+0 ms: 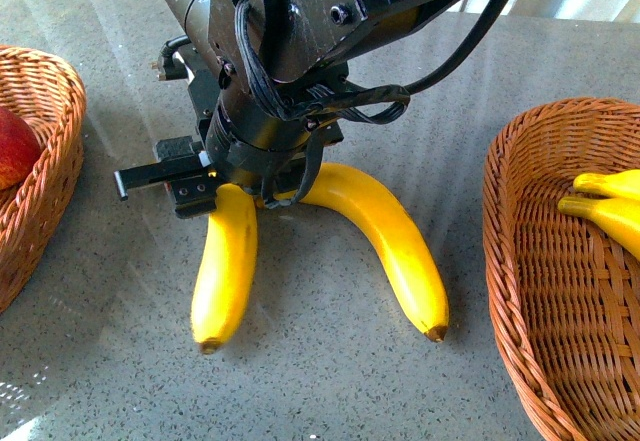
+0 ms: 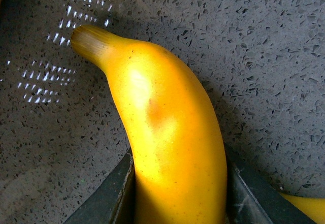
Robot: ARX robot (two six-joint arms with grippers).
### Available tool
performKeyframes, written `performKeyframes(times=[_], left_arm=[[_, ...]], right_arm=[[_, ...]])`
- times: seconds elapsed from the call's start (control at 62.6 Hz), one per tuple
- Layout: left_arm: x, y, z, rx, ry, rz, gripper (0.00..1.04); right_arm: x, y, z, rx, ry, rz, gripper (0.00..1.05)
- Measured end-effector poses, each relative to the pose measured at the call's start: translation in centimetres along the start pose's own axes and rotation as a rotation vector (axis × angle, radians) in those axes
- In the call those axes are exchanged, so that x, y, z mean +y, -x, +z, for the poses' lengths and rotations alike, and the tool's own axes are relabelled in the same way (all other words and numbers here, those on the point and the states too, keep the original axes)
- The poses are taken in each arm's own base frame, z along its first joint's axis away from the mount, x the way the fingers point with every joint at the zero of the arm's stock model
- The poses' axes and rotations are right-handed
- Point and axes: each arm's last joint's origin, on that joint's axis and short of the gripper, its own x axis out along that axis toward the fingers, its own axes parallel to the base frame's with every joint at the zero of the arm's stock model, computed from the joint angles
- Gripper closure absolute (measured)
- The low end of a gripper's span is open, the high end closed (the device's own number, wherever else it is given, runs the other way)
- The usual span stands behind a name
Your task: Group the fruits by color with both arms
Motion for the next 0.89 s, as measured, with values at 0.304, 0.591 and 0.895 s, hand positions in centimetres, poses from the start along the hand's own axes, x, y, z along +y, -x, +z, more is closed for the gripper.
performKeyframes(times=[0.304,0.591,0.895], left_arm=[[0.0,0.0,0.0,0.000,0.000,0.000,0.09],[0.0,0.0,0.0,0.000,0.000,0.000,0.09],[0.0,0.0,0.0,0.000,0.000,0.000,0.09]], right_arm=[[-1.5,5.3,1.5,-0.145,-0.085,0.093,0.68],[-5.5,16.3,0.1,-0.386,-0.137,0.084,0.69],[-12.9,19.5,-8.8,-0.329,-0.275,-0.106,0.69]])
